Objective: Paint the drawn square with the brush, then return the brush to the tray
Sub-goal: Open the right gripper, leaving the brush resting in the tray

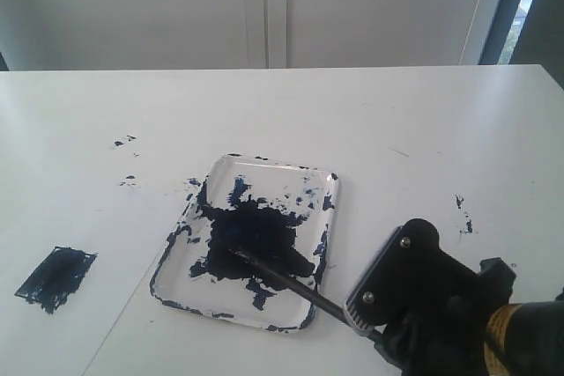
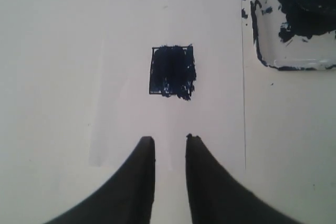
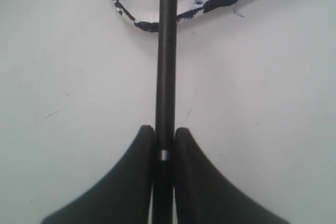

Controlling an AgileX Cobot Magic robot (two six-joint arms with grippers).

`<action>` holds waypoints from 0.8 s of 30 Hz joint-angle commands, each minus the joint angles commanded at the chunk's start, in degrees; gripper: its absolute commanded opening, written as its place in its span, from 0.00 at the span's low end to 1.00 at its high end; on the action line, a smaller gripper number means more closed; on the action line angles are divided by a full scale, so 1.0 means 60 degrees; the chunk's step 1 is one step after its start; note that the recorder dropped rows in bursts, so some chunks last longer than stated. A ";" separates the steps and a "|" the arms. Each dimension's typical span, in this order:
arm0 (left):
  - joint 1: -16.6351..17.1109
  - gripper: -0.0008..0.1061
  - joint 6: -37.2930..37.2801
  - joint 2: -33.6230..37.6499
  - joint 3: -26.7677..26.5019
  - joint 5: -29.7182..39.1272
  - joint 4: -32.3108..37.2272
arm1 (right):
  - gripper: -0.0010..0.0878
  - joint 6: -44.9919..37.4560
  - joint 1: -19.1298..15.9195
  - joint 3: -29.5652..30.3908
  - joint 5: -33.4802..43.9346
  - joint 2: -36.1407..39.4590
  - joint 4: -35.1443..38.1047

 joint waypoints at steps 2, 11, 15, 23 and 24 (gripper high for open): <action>0.0000 0.27 -0.0026 -0.0236 0.0202 0.0043 -0.0074 | 0.20 0.0000 0.0000 0.0087 -0.0020 0.0000 0.0000; 0.0000 0.27 -0.0026 -0.1151 0.0814 0.0173 -0.0394 | 0.28 0.0280 0.0000 0.0181 -0.0799 -0.0018 -0.0154; 0.0000 0.23 0.0015 -0.1570 0.0814 0.0354 -0.0394 | 0.22 0.0320 0.0000 -0.0455 -0.1424 -0.0311 -0.1251; 0.0000 0.13 0.0084 -0.2880 0.0814 0.1035 -0.0467 | 0.01 0.1989 -0.0423 -0.0910 -0.1184 -0.3514 -0.3046; 0.0000 0.13 0.0084 -0.3010 0.0814 0.1127 -0.0489 | 0.01 0.2254 -0.0465 -0.0910 -0.1116 -0.3956 -0.3133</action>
